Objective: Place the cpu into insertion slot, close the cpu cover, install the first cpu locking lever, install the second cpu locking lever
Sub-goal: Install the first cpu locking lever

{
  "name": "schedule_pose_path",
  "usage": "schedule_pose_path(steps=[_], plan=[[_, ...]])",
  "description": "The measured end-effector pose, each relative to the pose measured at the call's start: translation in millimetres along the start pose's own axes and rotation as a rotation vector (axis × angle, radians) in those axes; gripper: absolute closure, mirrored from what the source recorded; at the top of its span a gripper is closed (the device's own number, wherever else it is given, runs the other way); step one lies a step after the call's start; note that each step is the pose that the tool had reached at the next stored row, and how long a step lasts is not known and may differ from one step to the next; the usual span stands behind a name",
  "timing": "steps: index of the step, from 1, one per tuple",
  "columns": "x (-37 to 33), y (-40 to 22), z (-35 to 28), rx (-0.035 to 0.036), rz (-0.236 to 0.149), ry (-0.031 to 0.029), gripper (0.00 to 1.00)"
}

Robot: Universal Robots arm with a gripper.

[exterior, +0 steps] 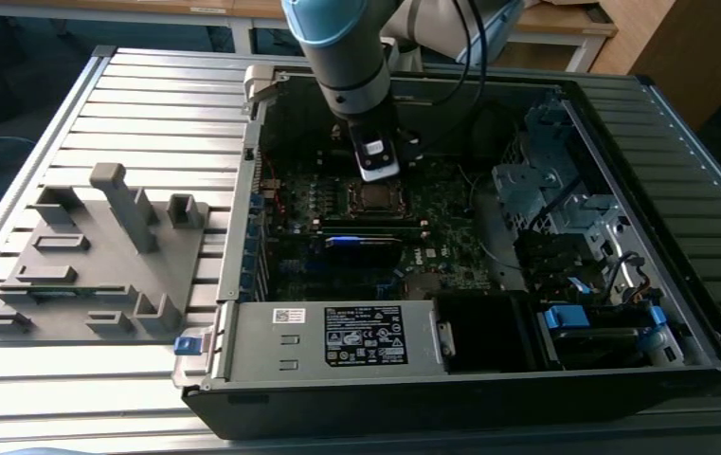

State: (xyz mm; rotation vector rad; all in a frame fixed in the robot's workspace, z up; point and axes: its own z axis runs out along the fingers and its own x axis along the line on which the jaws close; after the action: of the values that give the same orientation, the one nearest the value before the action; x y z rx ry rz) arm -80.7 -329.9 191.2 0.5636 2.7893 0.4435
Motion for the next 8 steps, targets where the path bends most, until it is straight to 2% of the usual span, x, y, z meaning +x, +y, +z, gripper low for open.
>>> schedule_pose_path(steps=[8], plan=[[0.2, -2.0, 2.9, -0.0001, 0.000, -0.0005, 0.89]])
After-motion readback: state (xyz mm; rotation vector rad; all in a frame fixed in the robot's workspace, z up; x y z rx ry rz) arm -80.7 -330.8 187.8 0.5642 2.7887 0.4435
